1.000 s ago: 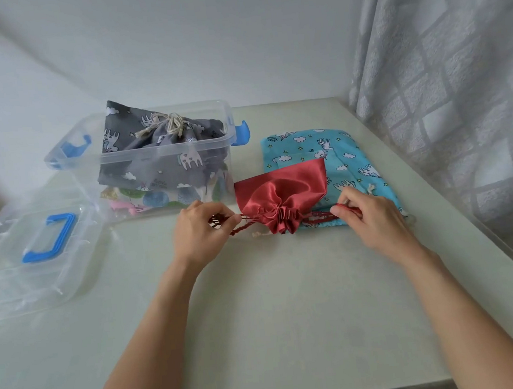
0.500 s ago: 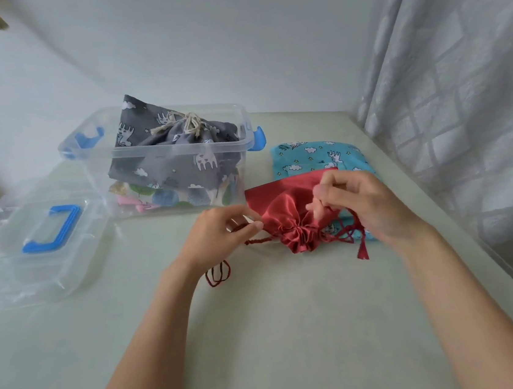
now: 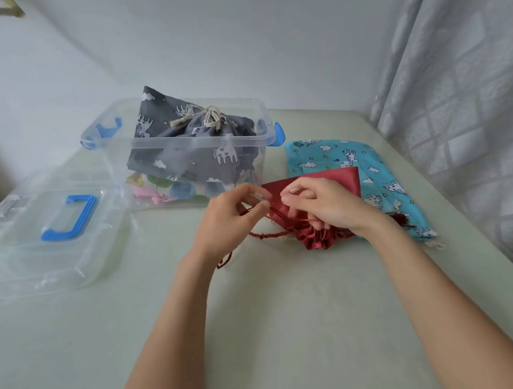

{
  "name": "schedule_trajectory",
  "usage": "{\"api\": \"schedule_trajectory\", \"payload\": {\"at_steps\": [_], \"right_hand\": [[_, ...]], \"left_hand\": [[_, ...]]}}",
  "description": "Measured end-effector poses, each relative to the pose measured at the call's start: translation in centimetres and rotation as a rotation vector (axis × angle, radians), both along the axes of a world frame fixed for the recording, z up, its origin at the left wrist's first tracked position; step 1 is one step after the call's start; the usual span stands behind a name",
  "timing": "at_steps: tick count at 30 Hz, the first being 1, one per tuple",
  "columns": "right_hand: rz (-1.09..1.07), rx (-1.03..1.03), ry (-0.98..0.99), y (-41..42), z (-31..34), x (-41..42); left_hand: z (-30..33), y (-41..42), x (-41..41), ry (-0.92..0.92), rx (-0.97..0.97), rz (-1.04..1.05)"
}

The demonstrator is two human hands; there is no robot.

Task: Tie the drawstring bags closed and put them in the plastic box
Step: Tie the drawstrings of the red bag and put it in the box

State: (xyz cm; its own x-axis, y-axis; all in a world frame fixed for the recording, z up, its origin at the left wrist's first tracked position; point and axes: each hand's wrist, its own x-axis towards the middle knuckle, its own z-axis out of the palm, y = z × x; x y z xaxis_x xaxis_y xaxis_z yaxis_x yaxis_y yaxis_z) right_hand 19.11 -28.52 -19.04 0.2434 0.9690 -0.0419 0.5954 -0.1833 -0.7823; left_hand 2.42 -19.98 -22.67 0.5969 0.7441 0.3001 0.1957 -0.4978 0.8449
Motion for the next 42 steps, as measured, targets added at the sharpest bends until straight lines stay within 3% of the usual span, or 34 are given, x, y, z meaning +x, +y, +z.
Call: {"api": "schedule_trajectory", "payload": {"at_steps": [4, 10, 14, 17, 24, 31, 36, 39, 42], "right_hand": [[0.064, -0.007, -0.060, -0.4, -0.4, -1.0], [-0.019, 0.259, -0.237, -0.3, -1.5, -1.1], [0.035, 0.311, -0.230, -0.9, -1.3, -0.9], [0.095, 0.296, -0.260, -1.3, -1.2, -0.8], [0.100, 0.469, -0.307, -1.9, -1.0, -0.1], [-0.131, 0.505, -0.154, -2.0, -1.1, 0.9], [-0.128, 0.415, 0.120, -2.3, -0.7, 1.5], [-0.023, 0.363, 0.147, -2.6, -0.4, 1.5], [0.105, 0.330, 0.144, -2.9, -0.1, 1.1]], "left_hand": [[0.5, -0.1, -0.2, -0.048, 0.016, -0.018], [1.1, -0.7, 0.2, -0.189, -0.087, -0.025], [0.0, 0.0, 0.3, 0.066, 0.107, 0.119], [-0.5, 0.0, 0.6, 0.194, 0.276, 0.031], [-1.4, -0.3, 1.8, 0.168, 0.377, -0.054], [0.1, -0.8, 0.9, -0.024, 0.051, -0.082], [0.4, -0.6, -0.1, 0.123, 0.059, -0.265], [0.7, -0.9, 0.3, 0.125, 0.028, -0.189], [0.7, -1.9, 1.7, 0.017, 0.141, -0.116]]}}
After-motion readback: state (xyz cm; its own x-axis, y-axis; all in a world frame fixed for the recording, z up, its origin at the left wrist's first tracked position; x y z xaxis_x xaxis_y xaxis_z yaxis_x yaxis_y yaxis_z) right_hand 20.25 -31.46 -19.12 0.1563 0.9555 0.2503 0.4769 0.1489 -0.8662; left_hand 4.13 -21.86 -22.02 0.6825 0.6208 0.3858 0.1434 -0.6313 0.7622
